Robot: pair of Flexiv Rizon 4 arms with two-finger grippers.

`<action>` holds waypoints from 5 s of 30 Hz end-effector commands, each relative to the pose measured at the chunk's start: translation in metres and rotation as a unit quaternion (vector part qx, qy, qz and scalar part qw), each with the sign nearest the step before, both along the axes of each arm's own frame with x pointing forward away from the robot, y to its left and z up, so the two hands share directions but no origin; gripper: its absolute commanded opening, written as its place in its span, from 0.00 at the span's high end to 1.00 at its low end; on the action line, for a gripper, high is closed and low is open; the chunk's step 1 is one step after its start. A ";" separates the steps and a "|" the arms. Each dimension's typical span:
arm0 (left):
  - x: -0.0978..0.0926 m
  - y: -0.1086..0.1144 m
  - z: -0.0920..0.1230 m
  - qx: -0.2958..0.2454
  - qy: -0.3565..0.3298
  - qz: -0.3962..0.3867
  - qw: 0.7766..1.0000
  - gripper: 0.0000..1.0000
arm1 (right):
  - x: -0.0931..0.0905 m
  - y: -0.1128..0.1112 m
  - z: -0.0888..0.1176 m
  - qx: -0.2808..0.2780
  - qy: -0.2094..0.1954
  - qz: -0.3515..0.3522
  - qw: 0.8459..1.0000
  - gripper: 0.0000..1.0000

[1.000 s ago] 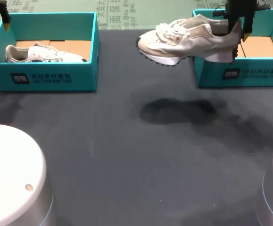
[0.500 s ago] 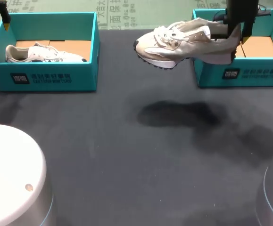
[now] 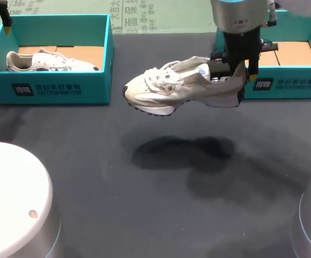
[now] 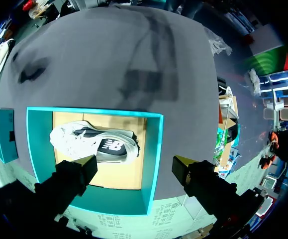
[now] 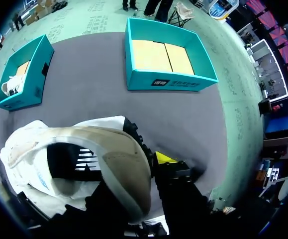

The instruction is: Take the shoe out of the shoebox, open the shoe tongue, remove and reinsert the insole, then place the shoe into the shoebox

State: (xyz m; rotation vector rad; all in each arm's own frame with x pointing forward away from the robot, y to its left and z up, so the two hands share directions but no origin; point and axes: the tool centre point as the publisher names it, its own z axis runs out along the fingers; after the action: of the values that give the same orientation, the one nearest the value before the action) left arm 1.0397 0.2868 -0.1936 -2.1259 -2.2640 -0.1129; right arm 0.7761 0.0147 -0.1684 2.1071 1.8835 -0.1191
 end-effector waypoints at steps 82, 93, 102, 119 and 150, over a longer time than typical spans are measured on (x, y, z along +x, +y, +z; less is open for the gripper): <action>-0.001 0.000 0.000 0.001 -0.001 0.000 1.000 0.00 | -0.070 0.073 -0.216 0.018 0.052 -0.011 0.998 1.00; -0.001 0.000 0.000 0.001 -0.001 0.000 1.000 0.00 | -0.066 0.069 -0.220 0.029 0.061 0.010 0.998 0.00; -0.001 0.000 0.000 0.001 -0.001 0.000 1.000 0.00 | -0.065 0.068 -0.184 0.056 0.068 0.021 0.996 0.00; -0.001 0.000 0.000 0.001 -0.001 0.000 1.000 0.00 | -0.059 0.059 -0.104 0.175 0.066 0.199 0.962 0.00; -0.001 0.000 0.000 0.001 -0.001 0.000 1.000 0.00 | -0.051 0.007 -0.105 0.349 -0.018 0.399 0.848 0.00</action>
State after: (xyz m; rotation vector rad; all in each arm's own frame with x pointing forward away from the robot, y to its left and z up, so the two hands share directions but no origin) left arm 1.0397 0.2869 -0.1936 -2.1259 -2.2642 -0.1129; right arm 0.7394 0.0449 -0.2636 1.5136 2.8972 0.4289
